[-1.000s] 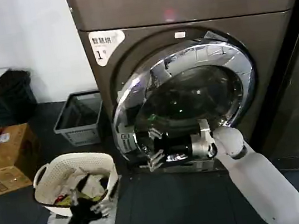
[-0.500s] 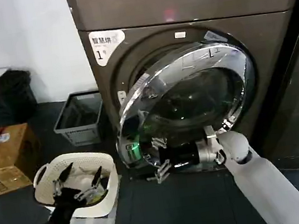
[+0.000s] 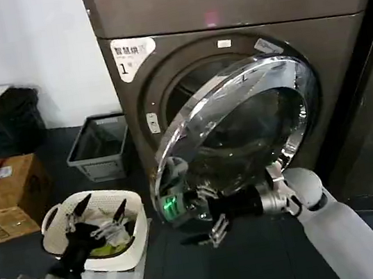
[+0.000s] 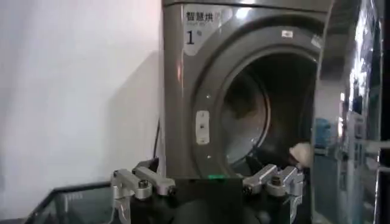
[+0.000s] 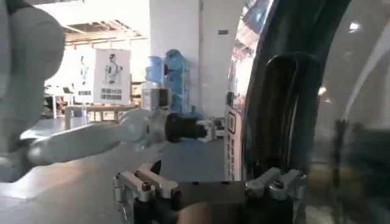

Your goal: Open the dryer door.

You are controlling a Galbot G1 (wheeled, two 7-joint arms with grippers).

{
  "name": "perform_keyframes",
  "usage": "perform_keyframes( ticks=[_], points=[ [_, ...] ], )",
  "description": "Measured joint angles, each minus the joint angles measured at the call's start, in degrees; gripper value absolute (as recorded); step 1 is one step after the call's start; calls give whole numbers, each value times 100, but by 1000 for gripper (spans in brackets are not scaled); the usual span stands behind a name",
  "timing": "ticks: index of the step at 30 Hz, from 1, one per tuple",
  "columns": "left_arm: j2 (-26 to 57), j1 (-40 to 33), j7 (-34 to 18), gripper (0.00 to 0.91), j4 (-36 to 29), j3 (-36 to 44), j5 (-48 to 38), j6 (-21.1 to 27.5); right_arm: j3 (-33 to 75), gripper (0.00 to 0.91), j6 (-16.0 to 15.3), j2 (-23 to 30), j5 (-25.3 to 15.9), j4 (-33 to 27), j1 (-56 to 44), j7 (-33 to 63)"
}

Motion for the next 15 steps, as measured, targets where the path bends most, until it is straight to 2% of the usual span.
perform_keyframes(
  ticks=[15],
  points=[
    [801,-457,-179,907,151,371,-933,28,330,907,92,-400,196,448,-459,-175]
  ],
)
